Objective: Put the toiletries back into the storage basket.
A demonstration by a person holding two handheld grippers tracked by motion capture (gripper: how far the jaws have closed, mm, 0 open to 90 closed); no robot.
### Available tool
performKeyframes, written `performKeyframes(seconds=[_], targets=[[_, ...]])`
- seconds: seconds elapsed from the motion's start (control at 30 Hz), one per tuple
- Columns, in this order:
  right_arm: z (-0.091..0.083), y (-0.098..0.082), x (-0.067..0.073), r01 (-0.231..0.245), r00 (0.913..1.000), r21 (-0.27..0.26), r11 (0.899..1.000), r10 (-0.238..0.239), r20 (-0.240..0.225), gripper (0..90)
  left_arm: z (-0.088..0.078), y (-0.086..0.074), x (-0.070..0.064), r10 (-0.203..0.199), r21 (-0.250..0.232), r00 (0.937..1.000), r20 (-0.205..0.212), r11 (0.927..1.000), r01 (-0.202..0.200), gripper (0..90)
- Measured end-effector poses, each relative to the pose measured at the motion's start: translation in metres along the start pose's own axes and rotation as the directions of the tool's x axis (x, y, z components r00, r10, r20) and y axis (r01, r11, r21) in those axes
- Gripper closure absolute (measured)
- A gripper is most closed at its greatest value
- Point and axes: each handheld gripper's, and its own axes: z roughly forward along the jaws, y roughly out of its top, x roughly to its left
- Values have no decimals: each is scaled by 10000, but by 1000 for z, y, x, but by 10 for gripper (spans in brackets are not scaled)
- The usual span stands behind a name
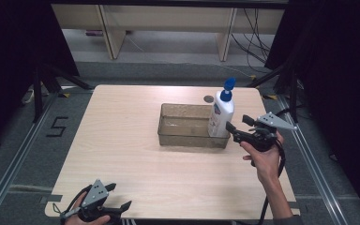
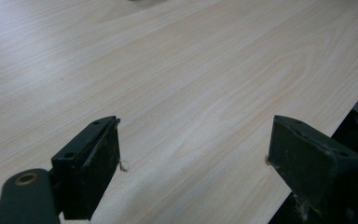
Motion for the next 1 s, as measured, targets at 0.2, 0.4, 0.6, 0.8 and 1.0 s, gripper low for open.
performKeyframes(seconds=[0.2, 0.4, 0.6, 0.8, 1.0], targets=[[2, -5, 5, -49, 9999, 37, 10000, 50, -144, 228, 1, 0, -3, -330, -319, 9993, 152, 9989, 335, 160], [2, -8, 7, -149, 9997, 253, 9996, 154, -212, 215, 0, 0, -2, -163, -158, 9998, 108, 9997, 164, 160], [2, -14, 8, -314, 9991, 379, 9988, 325, -263, 204, 0, 0, -2, -184, -164, 9998, 124, 9997, 186, 158], [2, -18, 10, -208, 9996, 567, 9982, 219, -190, 194, 0, 0, -2, -193, -183, 9998, 108, 9996, 195, 158], [3, -26, 17, -389, 9986, 677, 9969, 412, -326, 184, 0, 0, -2, -157, -191, 9998, 122, 9997, 160, 157]])
